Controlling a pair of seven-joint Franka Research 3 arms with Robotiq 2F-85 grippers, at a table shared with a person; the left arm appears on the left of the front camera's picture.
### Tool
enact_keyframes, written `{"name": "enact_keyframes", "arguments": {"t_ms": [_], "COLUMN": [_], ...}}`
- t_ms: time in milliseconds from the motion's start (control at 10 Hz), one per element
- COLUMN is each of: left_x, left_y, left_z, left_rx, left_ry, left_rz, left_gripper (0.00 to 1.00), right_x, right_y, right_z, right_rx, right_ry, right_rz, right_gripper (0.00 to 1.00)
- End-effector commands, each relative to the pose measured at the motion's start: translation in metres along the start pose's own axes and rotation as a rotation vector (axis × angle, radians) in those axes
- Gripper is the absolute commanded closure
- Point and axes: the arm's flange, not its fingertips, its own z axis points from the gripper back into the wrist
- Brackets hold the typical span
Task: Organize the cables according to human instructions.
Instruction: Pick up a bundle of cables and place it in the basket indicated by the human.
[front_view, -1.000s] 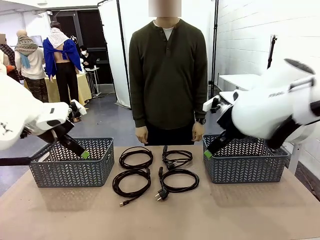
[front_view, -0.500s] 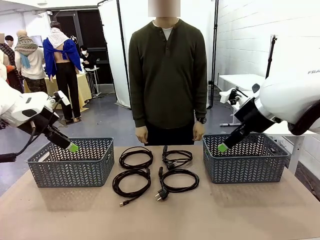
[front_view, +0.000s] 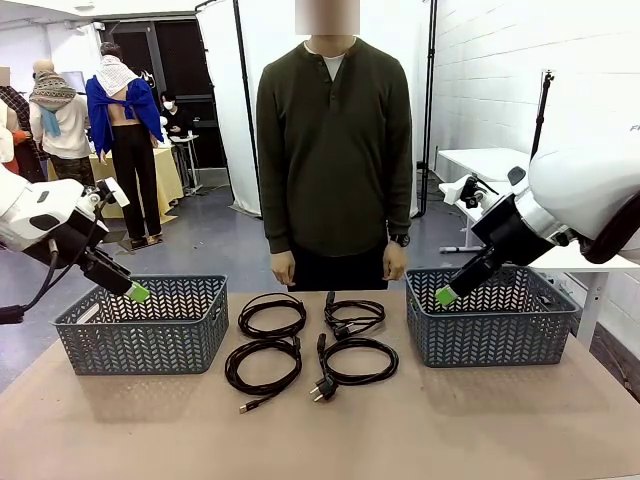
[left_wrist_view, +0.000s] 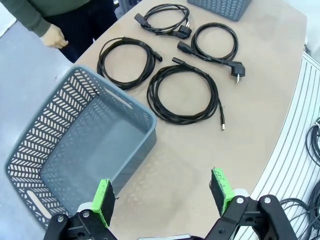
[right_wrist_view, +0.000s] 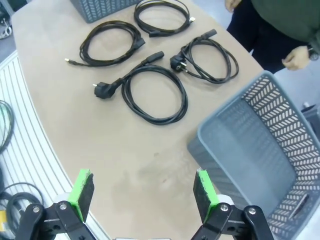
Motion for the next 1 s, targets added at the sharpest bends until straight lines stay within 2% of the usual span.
{"name": "enact_keyframes", "arguments": {"t_ms": [0, 900], "left_x": [0.0001, 0.0001], "left_y": [0.0015, 0.0015], "left_z": [-0.0017, -0.0017], "left_rx": [0.003, 0.003], "left_ry": [-0.003, -0.003], "left_rz": [0.007, 0.007], "left_gripper": [0.0, 0.0], "right_x": [-0.0003, -0.0003], "right_y": [-0.002, -0.002], "right_z": [-0.0004, -0.0004], "right_rx": [-0.005, -0.005], "right_ry": [-0.001, -0.001], "right_rz": [0.0, 0.0], "right_gripper": [0.0, 0.0]}}
